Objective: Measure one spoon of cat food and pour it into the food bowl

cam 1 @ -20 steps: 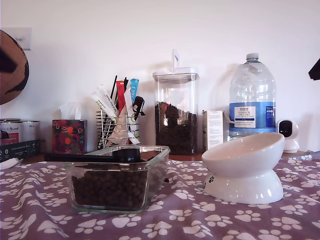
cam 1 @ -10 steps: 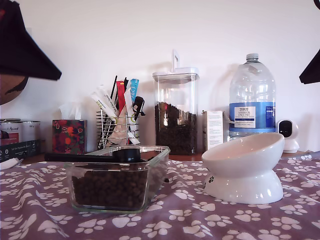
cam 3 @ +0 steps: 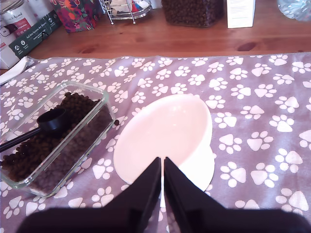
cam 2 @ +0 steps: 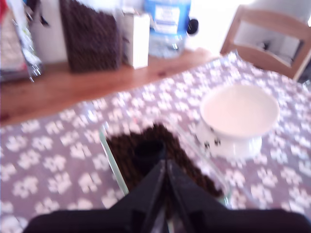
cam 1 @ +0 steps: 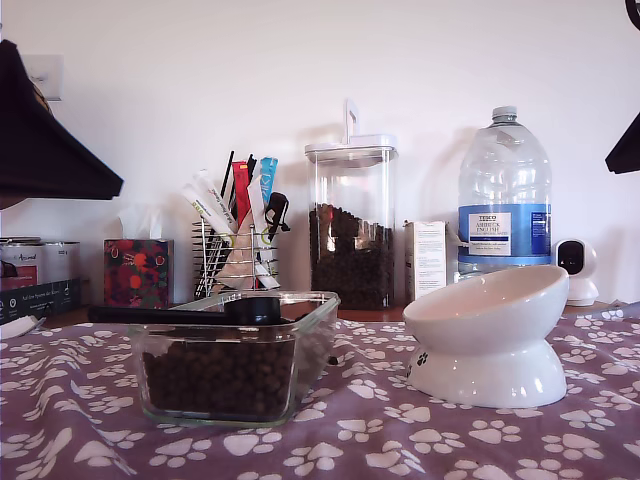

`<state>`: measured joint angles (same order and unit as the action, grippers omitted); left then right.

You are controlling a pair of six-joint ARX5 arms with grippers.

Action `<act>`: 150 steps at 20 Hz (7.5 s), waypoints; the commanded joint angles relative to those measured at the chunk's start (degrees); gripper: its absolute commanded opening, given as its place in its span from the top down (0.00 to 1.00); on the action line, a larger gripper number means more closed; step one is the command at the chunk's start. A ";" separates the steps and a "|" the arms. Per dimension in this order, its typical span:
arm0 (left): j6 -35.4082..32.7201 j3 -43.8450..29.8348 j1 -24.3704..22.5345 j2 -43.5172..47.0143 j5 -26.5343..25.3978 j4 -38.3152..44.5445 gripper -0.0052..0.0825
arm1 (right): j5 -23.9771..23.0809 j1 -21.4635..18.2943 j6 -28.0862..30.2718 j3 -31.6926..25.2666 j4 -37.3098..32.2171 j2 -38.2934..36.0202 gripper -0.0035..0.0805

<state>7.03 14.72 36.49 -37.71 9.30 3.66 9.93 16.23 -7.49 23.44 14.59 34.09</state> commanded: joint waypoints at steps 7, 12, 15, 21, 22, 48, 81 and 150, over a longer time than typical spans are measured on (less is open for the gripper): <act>4.55 -0.46 1.09 -7.34 -0.94 0.83 0.44 | 0.04 0.22 -0.09 -1.40 -0.57 0.24 0.97; 4.15 -0.74 1.18 -6.73 -6.88 2.75 0.44 | 0.00 0.22 -0.09 -1.40 -0.48 0.24 0.97; 4.11 -4.33 1.18 -6.73 -8.94 9.01 0.44 | -0.04 0.22 -0.07 -1.40 -0.39 0.24 0.97; 4.13 -13.11 1.20 -5.31 -10.78 23.45 0.44 | -0.04 0.20 -0.04 -1.40 -0.42 0.24 0.97; 4.11 -13.42 1.20 -5.42 -10.82 24.22 0.44 | -0.04 0.20 -0.04 -1.40 -0.46 0.24 0.97; 4.33 -12.98 6.27 -29.81 -16.04 45.70 0.64 | -0.02 0.22 -0.09 -1.40 -0.63 0.24 0.97; 2.95 -9.84 6.29 -31.91 -16.24 45.53 0.96 | 0.02 0.22 -0.33 -1.40 -0.55 0.24 0.97; -53.37 26.51 17.11 -29.03 -26.82 -31.06 0.96 | 2.12 0.22 -4.63 -1.40 -1.53 0.24 0.97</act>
<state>-51.33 42.92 53.95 -66.02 -18.28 -26.13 11.68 16.23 -12.01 23.44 13.32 34.09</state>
